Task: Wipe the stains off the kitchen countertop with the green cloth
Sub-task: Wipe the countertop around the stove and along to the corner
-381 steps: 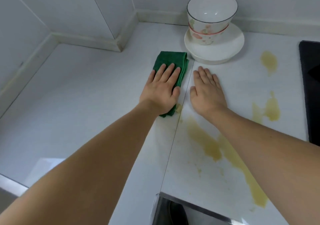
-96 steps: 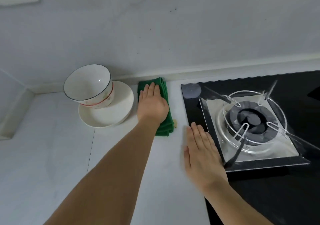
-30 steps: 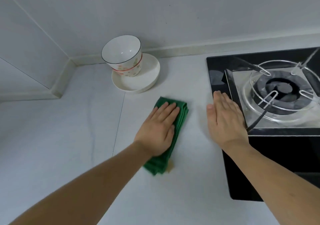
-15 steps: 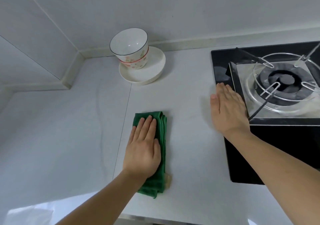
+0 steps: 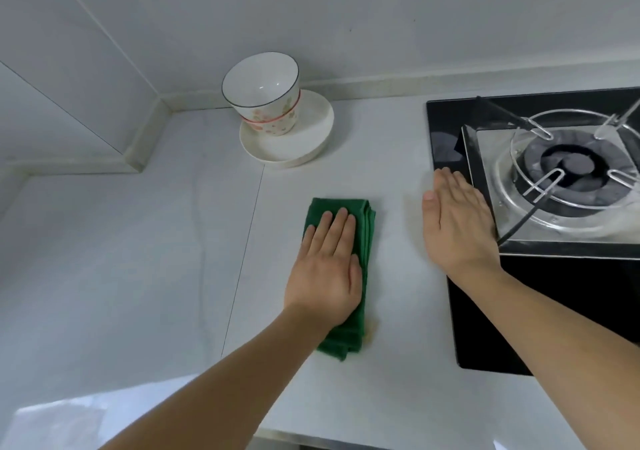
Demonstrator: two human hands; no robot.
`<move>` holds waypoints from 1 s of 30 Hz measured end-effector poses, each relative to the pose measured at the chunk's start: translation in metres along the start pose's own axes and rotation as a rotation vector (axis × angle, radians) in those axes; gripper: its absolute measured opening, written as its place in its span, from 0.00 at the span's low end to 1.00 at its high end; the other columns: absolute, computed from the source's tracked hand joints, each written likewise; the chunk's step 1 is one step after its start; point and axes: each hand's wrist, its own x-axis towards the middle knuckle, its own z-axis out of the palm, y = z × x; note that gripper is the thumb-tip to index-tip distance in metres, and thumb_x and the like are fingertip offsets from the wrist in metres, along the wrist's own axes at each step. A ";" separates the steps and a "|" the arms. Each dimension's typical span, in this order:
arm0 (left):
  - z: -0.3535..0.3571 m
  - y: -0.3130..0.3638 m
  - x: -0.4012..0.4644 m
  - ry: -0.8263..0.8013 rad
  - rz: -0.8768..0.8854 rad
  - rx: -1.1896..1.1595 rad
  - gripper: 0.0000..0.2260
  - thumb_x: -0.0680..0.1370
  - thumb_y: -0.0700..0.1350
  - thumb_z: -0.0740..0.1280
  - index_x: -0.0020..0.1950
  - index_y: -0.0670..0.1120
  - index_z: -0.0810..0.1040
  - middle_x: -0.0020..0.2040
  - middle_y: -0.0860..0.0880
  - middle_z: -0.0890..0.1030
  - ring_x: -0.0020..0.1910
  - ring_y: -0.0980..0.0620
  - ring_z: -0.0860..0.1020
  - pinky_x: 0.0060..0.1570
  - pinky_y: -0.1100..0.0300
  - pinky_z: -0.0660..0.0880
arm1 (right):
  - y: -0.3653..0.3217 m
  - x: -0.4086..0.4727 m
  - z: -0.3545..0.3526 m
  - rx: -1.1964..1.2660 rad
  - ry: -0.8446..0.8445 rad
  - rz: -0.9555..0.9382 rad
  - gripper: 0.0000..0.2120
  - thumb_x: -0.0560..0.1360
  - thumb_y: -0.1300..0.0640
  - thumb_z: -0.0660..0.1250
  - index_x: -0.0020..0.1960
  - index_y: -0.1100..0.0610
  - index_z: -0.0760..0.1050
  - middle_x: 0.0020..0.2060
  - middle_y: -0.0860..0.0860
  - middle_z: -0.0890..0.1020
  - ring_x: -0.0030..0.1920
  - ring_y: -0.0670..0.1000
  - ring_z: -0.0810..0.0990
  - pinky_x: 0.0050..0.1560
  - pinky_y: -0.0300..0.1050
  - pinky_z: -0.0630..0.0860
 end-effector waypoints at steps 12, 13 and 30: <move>0.000 0.044 0.151 0.067 -0.062 -0.005 0.27 0.82 0.50 0.47 0.81 0.46 0.50 0.82 0.49 0.51 0.80 0.48 0.47 0.79 0.50 0.45 | 0.001 -0.001 0.001 0.015 0.032 -0.006 0.32 0.79 0.46 0.34 0.78 0.60 0.52 0.77 0.54 0.57 0.78 0.50 0.52 0.74 0.42 0.42; 0.000 0.052 0.169 0.070 -0.058 -0.007 0.27 0.82 0.50 0.47 0.81 0.46 0.51 0.82 0.49 0.51 0.80 0.48 0.47 0.78 0.50 0.45 | 0.000 -0.002 0.000 0.029 0.028 -0.008 0.32 0.79 0.47 0.35 0.78 0.59 0.52 0.78 0.54 0.57 0.78 0.50 0.51 0.74 0.42 0.42; 0.016 0.083 0.041 -0.047 0.114 0.075 0.27 0.83 0.50 0.46 0.82 0.48 0.47 0.82 0.50 0.48 0.80 0.47 0.45 0.79 0.48 0.45 | 0.037 -0.168 -0.057 -0.164 -0.321 0.000 0.31 0.79 0.57 0.49 0.79 0.60 0.44 0.79 0.56 0.46 0.78 0.53 0.44 0.77 0.49 0.45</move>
